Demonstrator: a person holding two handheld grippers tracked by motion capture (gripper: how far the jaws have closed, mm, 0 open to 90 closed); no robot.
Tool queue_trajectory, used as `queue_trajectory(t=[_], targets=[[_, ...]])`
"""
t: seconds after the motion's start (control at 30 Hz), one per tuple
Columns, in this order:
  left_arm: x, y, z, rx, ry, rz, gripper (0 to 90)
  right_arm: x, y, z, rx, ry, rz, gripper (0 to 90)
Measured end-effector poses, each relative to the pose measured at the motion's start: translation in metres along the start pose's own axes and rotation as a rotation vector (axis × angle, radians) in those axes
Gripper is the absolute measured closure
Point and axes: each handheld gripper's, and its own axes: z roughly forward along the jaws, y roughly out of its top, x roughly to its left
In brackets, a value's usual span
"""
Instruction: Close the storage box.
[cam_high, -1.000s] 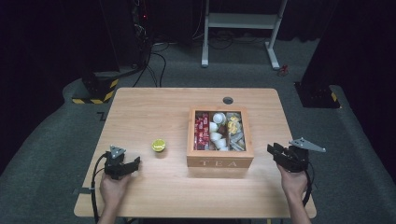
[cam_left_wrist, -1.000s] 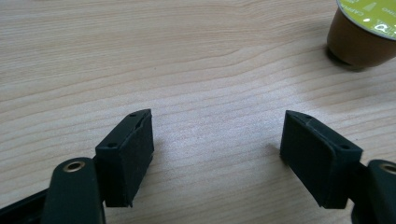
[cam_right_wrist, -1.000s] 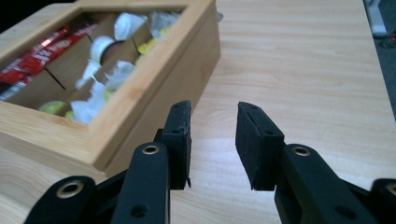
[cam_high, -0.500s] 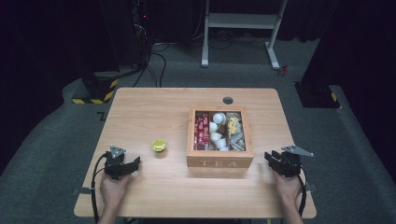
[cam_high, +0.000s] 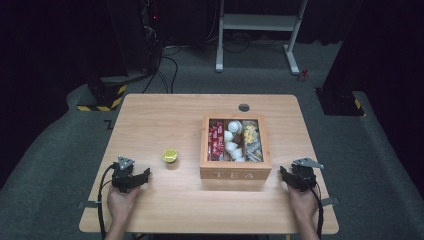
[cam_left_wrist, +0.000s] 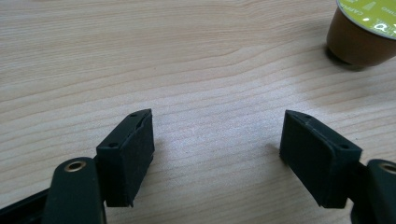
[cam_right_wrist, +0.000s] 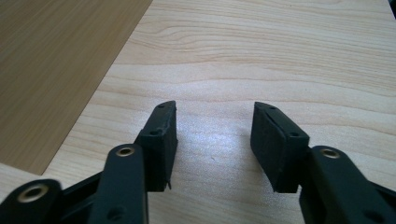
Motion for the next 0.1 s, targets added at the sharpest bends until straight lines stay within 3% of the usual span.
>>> queue_trajectory(t=[0.1], targets=[[-0.0001, -0.0001, -0.0001, 0.000, 0.000, -0.001, 26.5, 0.0000, 0.0000, 0.0003, 0.000, -0.002, 0.000, 46.2]])
